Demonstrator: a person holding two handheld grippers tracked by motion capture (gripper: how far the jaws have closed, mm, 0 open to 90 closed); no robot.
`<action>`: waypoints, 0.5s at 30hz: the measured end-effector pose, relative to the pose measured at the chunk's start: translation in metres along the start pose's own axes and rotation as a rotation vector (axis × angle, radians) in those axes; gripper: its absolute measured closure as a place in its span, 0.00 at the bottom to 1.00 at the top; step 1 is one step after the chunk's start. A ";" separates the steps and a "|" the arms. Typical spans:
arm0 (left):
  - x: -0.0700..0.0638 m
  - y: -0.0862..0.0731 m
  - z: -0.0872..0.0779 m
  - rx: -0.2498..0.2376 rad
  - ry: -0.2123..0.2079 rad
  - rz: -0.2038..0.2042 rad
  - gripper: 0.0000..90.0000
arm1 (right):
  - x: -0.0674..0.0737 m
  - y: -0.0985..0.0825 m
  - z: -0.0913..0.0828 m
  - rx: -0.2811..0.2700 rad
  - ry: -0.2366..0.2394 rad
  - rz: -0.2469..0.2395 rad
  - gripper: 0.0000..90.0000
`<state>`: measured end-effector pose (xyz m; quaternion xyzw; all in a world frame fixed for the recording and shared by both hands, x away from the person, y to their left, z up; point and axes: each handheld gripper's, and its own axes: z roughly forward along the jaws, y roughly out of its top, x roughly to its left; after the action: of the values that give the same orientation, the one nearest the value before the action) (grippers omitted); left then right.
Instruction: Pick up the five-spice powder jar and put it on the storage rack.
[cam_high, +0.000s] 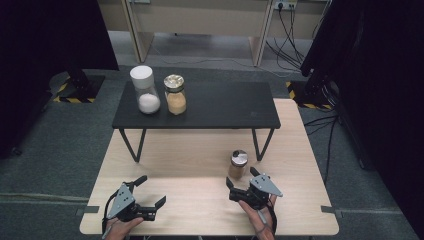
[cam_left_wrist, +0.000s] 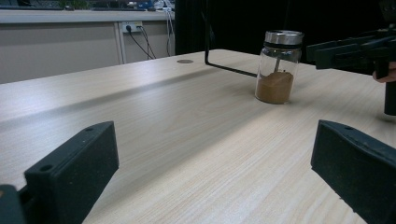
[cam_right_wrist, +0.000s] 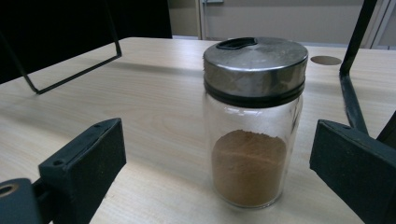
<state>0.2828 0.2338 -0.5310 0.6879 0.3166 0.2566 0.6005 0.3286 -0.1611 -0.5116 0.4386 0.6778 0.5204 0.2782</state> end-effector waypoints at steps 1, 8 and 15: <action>0.000 0.000 0.000 0.000 0.000 0.000 0.00 | -0.001 0.000 0.001 0.000 -0.003 0.000 0.04; 0.000 0.000 0.000 0.000 0.000 0.000 0.00 | -0.008 0.002 0.007 -0.002 -0.019 0.020 0.05; 0.000 0.000 0.000 0.000 -0.001 0.000 0.00 | -0.011 0.005 0.014 0.000 -0.028 0.018 0.06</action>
<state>0.2829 0.2336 -0.5310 0.6880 0.3161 0.2562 0.6008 0.3467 -0.1639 -0.5118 0.4517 0.6699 0.5168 0.2830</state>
